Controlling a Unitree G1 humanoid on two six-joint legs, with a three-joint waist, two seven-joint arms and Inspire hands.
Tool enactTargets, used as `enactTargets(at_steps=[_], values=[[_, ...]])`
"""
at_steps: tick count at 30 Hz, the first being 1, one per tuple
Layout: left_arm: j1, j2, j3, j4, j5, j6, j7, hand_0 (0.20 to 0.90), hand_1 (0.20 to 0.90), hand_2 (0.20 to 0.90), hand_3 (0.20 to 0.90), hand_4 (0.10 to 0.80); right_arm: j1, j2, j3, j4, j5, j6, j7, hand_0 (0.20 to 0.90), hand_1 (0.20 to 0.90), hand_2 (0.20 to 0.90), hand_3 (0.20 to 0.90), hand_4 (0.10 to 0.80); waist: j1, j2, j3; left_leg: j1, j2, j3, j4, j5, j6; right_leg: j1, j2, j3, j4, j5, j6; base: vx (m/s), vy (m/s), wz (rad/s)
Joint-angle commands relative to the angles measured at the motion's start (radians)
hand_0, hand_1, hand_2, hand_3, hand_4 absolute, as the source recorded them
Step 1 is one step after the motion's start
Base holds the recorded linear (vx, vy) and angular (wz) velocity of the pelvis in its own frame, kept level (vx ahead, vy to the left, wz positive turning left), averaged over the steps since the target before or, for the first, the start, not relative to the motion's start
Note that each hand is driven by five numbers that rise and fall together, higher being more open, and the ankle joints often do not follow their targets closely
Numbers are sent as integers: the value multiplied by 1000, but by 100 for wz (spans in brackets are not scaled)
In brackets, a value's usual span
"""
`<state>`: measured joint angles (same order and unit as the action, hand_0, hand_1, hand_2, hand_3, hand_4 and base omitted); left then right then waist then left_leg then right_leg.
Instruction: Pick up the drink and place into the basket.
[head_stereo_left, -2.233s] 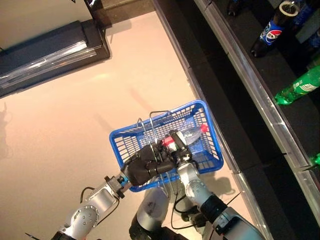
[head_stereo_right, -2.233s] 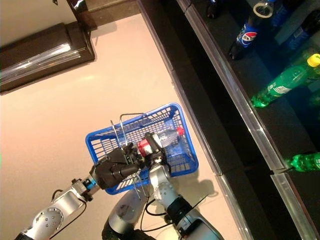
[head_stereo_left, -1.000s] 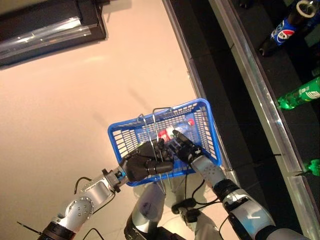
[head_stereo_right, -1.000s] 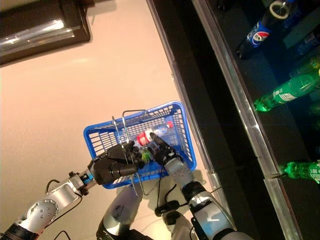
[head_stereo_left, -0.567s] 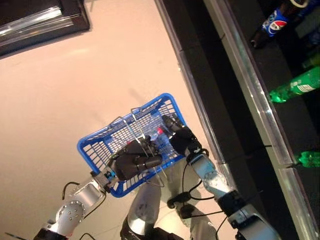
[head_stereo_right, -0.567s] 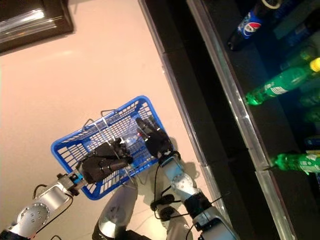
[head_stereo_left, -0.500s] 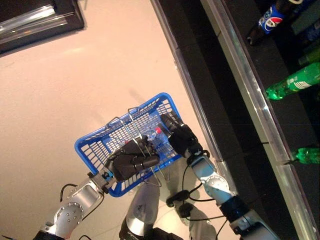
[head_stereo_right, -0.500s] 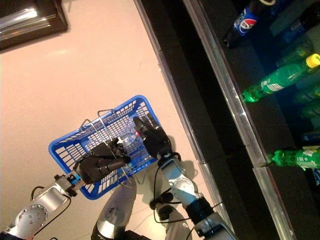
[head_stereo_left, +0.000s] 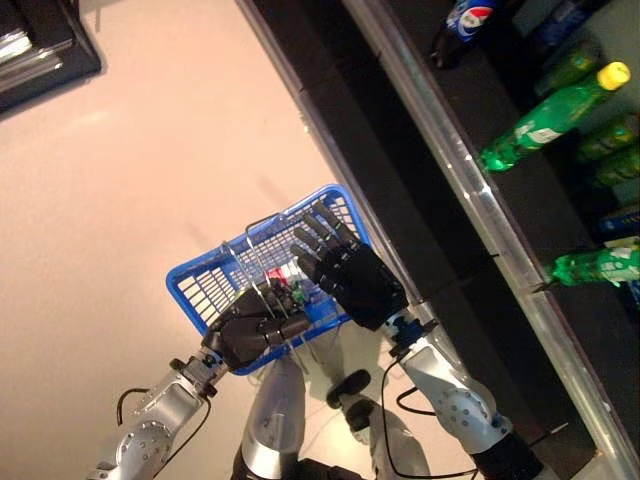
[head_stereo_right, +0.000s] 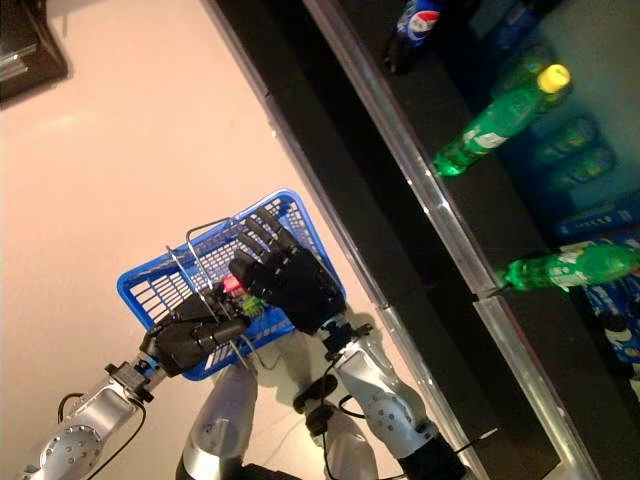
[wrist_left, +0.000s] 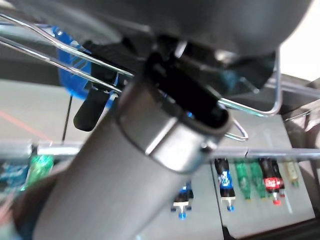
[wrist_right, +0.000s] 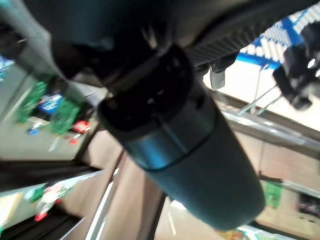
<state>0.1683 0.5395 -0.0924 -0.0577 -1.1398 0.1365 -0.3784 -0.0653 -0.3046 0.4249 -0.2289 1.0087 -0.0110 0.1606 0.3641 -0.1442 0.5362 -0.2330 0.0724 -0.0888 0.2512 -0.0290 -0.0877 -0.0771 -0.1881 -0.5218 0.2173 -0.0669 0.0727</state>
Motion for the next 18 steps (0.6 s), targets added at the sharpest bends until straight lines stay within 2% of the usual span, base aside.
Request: enactTargets(at_steps=[1,3,6,7,11,13,14,18], values=[[-38,-88,77,-222,-11,-230,-29,300,300,300,200,100,14,7,-42,-134,-22,-111,112,900,900,900,900,800,-49,0,-89,34,-31,117,-58,36,63,50,34,57,-20,58,53,2,17,-10],[-18,-122,94,-118,-21,-282,38,300,300,300,200,100,69,11,-67,-98,-38,-99,94,900,900,900,900,800,-79,-3,-123,66,-22,135,-84,44,58,63,40,87,-42,57,52,-7,37,-19],[30,-175,137,29,-20,-342,69,300,300,300,200,100,166,5,-124,-24,-42,-97,158,900,900,900,900,800,-123,-6,-176,113,-3,170,-123,53,47,80,50,127,-74,56,52,-11,61,-38],[44,-196,156,124,-27,-371,65,300,300,300,200,100,212,-2,-149,18,-46,-109,193,900,900,900,900,800,-148,-8,-206,137,7,193,-142,57,39,88,57,151,-93,56,52,0,63,-26],[51,-238,182,279,-43,-385,91,300,300,300,200,100,257,-9,-193,96,-54,-141,202,900,900,900,900,800,-186,3,-250,170,25,232,-156,62,24,102,61,179,-103,48,45,-6,33,-28],[44,-259,195,379,-52,-391,89,300,300,300,200,100,264,-18,-208,148,-82,-135,197,900,900,900,900,800,-203,18,-266,182,31,241,-147,60,16,111,62,185,-99,39,36,57,63,-3],[38,-282,202,461,-84,-385,110,300,300,300,200,100,276,-25,-210,197,-80,-109,204,900,900,900,900,800,-216,41,-282,193,36,239,-142,65,8,124,65,191,-95,31,29,104,94,-6],[55,-321,220,539,-110,-369,125,300,300,300,200,100,292,-30,-203,296,-121,-80,196,900,900,900,900,800,-220,84,-305,206,38,213,-184,95,-3,142,67,195,-117,35,26,89,96,-10]])
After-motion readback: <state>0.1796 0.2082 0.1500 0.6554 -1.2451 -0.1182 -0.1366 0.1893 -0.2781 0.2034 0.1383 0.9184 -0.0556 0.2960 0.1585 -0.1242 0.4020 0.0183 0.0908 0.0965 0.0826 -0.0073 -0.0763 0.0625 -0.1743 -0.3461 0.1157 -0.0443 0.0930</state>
